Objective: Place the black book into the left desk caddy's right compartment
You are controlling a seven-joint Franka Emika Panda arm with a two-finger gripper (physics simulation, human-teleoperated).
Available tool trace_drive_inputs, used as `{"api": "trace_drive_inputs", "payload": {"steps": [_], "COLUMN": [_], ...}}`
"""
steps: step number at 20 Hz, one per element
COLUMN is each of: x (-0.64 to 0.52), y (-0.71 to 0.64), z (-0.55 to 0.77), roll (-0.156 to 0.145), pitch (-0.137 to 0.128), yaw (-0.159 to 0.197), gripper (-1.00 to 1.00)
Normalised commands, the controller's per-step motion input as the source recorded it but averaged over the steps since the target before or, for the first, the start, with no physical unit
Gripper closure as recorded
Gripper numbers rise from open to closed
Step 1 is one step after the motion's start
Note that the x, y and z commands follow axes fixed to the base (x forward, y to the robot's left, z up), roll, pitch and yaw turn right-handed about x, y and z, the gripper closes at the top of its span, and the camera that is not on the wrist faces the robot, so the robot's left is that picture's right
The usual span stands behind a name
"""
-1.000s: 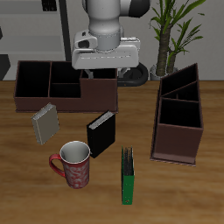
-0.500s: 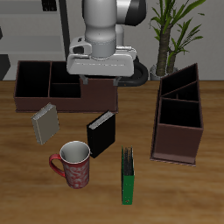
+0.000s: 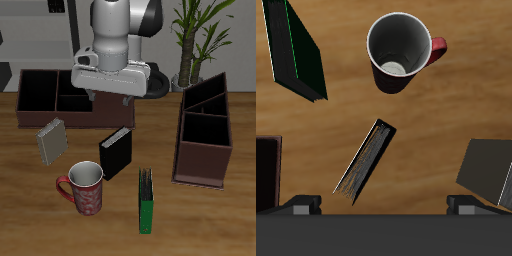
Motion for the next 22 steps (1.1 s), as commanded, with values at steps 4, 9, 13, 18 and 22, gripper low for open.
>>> {"api": "trace_drive_inputs", "payload": {"steps": [4,9,13,18,22], "x": [0.12,0.12,0.09,0.05,0.10], "y": [0.08,0.06,-0.01,0.08,0.01], "z": [-0.24,-0.30,-0.16,-0.22,-0.25], "roll": [0.028,-0.013,-0.045,-0.009,-0.005], "pitch": [-0.062,-0.017,-0.028,-0.021,0.028], "yaw": [-0.093,-0.065,-0.060,-0.026,-0.047], "gripper": [-1.00,-1.00,-1.00,-1.00,-1.00]}}
